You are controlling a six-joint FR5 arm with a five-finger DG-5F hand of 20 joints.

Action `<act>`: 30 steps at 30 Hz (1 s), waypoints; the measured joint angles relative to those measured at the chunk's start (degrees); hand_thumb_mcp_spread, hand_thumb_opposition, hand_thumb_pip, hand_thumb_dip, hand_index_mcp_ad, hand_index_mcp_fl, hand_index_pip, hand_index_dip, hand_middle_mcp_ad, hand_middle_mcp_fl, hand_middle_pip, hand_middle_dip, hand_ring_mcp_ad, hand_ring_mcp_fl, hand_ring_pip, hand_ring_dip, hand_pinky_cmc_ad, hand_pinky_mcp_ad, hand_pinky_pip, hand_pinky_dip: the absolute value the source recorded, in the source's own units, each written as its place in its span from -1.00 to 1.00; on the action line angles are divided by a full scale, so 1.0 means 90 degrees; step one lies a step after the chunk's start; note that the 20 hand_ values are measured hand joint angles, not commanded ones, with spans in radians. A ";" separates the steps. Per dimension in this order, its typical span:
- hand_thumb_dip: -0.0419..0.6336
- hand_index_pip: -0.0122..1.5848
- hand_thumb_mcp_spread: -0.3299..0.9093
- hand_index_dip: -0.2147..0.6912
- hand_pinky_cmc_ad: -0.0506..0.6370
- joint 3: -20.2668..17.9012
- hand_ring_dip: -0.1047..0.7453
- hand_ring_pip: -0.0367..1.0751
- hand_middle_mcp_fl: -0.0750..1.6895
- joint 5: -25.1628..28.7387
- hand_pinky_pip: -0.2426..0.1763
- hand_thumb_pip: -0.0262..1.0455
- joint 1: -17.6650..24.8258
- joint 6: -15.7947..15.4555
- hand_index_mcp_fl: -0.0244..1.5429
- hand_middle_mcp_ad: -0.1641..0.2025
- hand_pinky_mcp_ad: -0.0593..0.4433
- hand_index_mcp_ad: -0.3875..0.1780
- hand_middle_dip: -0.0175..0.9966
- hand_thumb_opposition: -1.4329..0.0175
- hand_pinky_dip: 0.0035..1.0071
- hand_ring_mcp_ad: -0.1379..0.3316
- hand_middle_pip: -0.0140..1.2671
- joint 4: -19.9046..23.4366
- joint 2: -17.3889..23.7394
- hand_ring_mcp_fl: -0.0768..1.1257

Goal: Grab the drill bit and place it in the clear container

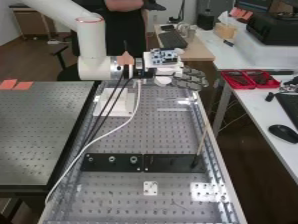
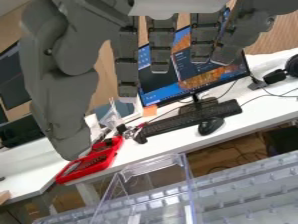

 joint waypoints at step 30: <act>-0.17 -0.88 0.32 0.35 -0.05 0.0282 -0.72 -0.76 -0.83 0.0050 -0.28 -0.46 -0.1049 -0.1212 -0.56 0.22 -0.12 0.10 -0.69 -0.10 -0.67 0.45 -0.75 -0.1891 0.1303 -0.90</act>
